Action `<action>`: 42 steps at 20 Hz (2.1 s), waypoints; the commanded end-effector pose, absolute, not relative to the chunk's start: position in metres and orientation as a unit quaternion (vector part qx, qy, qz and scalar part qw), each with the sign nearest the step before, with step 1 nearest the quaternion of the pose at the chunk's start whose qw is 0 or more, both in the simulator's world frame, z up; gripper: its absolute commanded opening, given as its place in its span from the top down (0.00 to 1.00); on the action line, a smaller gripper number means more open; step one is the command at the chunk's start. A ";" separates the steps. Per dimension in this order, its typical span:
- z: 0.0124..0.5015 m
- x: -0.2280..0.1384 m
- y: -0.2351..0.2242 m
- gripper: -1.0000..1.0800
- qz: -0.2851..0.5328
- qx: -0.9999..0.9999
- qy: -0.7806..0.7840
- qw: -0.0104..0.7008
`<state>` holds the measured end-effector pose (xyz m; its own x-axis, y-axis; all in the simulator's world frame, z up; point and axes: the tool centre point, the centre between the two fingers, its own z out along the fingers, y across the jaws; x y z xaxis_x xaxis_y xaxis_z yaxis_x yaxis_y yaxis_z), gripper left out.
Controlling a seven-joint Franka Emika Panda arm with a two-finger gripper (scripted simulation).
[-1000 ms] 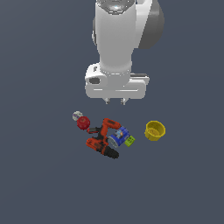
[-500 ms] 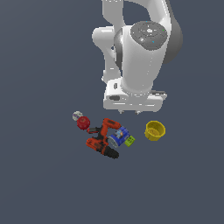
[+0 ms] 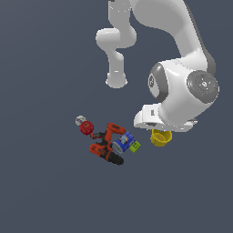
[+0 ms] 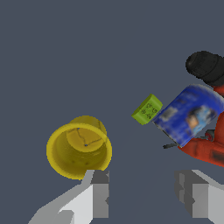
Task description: Pick up a designated object from a clutter of objects.
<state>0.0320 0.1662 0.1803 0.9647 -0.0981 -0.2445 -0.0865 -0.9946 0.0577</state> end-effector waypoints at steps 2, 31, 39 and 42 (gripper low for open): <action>0.153 0.030 0.201 0.38 -0.143 0.988 -0.052 0.033; 0.061 -0.001 0.278 0.38 -0.186 0.978 -0.068 0.061; 0.058 -0.002 0.278 1.00 -0.186 0.978 -0.068 0.061; 0.058 -0.002 0.278 1.00 -0.186 0.978 -0.068 0.061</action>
<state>-0.0021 0.2776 0.0583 0.9217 -0.1558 -0.3553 -0.1104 -0.9833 0.1449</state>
